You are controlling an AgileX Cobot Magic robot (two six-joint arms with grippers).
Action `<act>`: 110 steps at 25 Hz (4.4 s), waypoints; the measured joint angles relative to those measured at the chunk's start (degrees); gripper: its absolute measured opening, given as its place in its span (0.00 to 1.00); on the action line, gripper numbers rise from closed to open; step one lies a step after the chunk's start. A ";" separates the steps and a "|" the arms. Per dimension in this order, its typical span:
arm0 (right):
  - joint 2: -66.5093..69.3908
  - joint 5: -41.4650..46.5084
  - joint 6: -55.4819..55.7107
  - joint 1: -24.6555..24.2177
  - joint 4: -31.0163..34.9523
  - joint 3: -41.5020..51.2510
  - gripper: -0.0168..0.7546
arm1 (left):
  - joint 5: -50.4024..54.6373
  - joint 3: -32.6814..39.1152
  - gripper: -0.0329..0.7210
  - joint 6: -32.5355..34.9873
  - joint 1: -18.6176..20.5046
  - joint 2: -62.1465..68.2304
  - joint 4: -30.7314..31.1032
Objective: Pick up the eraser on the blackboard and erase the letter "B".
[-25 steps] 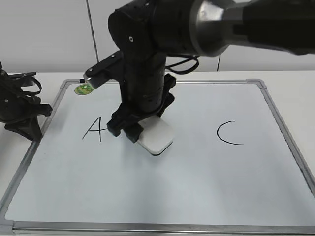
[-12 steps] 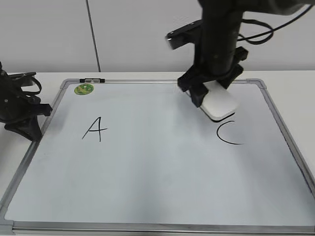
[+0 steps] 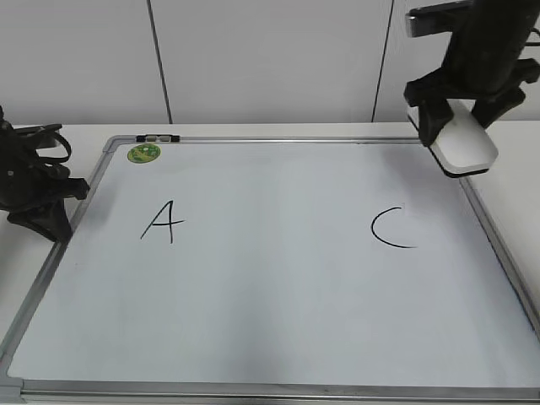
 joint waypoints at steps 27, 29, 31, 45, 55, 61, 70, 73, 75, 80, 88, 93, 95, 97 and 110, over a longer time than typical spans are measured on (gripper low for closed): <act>-4.98 -20.84 -1.25 -8.08 5.84 26.03 0.74 | 0.00 0.00 0.06 0.00 0.00 0.00 0.00; -3.58 -20.95 -1.25 -8.08 5.84 26.03 0.74 | 0.00 0.00 0.06 0.00 0.00 0.00 0.00; -2.52 -21.17 -1.36 -8.08 5.84 26.07 0.74 | 0.00 0.00 0.06 0.00 0.00 0.00 0.00; 1.37 -22.66 -1.22 -8.08 5.86 26.07 0.74 | 0.00 0.00 0.06 0.00 0.00 0.00 0.00; -0.32 -22.09 0.04 -8.10 5.96 25.75 0.82 | 0.00 0.00 0.07 0.00 0.00 0.00 0.00; -6.39 -17.38 -0.43 -8.10 5.96 21.92 0.82 | 0.00 0.00 0.09 0.00 0.00 0.00 0.00; -13.97 -12.56 -2.80 -8.10 6.43 19.81 0.79 | 7.71 -8.56 0.61 0.10 0.00 0.09 1.61; -16.34 -11.44 -3.80 -8.10 7.34 19.81 0.79 | 13.13 -13.81 0.73 0.10 0.00 0.09 1.85; -18.13 -9.80 -4.45 -8.10 7.99 19.68 0.79 | 16.88 -16.96 0.75 0.10 0.00 -0.02 1.92; -22.39 -5.14 -4.83 -8.10 8.22 19.59 0.79 | 20.35 -19.88 0.76 0.10 0.00 -2.55 2.31; -27.50 0.20 -5.10 -8.10 8.34 19.59 0.79 | 21.31 -20.08 0.76 -1.60 0.00 -14.17 2.38; -31.91 0.44 -5.10 -8.10 9.07 19.59 0.79 | 22.20 -20.08 0.76 -2.61 0.00 -24.48 2.25; -33.39 0.55 -5.10 -8.10 9.98 19.56 0.79 | 22.20 -19.84 0.76 -2.75 0.00 -28.47 2.25; -34.64 0.69 -5.10 -8.10 10.34 19.56 0.79 | 22.29 -18.70 0.76 -2.91 0.00 -32.80 2.25; -51.52 1.80 -5.20 -8.10 12.70 19.56 0.79 | 23.13 1.87 0.75 -3.13 0.00 -59.13 -1.52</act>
